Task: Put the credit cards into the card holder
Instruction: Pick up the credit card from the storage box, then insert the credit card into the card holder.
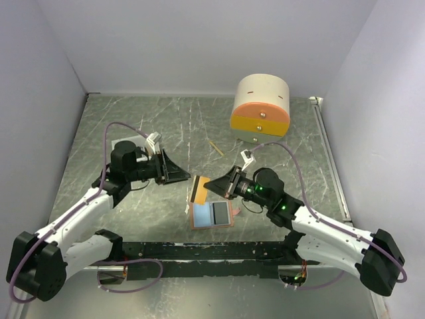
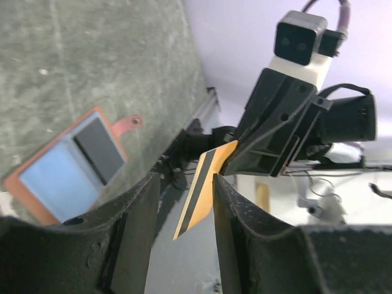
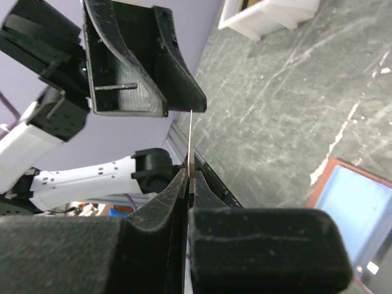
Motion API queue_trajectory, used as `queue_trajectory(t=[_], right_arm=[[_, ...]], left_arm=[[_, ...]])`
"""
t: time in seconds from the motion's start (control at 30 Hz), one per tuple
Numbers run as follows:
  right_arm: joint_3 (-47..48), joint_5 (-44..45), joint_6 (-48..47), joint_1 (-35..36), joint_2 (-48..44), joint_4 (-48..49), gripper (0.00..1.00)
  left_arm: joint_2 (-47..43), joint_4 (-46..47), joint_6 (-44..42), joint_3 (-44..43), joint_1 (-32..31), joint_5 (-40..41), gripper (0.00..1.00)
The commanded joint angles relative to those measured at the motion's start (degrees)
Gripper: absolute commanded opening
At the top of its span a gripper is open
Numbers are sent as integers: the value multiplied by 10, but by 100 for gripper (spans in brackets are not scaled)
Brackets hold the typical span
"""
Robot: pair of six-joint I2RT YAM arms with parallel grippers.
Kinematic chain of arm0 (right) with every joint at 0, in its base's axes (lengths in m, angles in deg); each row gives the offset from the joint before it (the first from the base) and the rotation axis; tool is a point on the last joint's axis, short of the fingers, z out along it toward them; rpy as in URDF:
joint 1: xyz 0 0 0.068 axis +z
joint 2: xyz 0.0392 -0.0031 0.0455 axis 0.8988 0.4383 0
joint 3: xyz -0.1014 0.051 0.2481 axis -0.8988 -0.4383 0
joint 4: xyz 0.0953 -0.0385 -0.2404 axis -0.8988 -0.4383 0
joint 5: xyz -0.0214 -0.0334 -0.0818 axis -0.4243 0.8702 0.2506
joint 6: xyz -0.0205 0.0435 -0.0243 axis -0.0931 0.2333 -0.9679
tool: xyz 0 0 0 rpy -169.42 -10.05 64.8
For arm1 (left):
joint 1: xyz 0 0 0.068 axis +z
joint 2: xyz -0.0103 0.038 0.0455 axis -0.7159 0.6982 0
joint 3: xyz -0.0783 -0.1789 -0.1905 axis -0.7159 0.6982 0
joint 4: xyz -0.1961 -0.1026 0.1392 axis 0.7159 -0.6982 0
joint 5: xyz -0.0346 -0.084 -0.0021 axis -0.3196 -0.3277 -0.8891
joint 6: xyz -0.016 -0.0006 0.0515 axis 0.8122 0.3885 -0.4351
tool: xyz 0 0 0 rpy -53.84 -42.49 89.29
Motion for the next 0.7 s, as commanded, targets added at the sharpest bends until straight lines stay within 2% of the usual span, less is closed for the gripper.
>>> queue_trajectory(t=[0.0, 0.03, 0.13, 0.2, 0.27, 0.67], right_arm=[[-17, 8, -34, -1, -23, -62, 0], [-19, 10, -41, -2, -24, -78, 0], [-26, 17, -56, -5, -18, -118, 0], [-36, 17, -60, -7, -12, -126, 0], [-46, 13, -62, -11, -5, -122, 0], [-60, -6, -101, -43, 72, -104, 0]], left_arm=[[-15, -133, -90, -8, -4, 75, 48], [-11, -133, -92, 0, -5, 78, 42], [12, -103, -82, 32, -8, 64, 17], [29, -74, -69, 54, -13, 58, 9], [44, -58, -65, 67, -22, 65, 7], [130, -43, -79, 76, -108, 155, 7]])
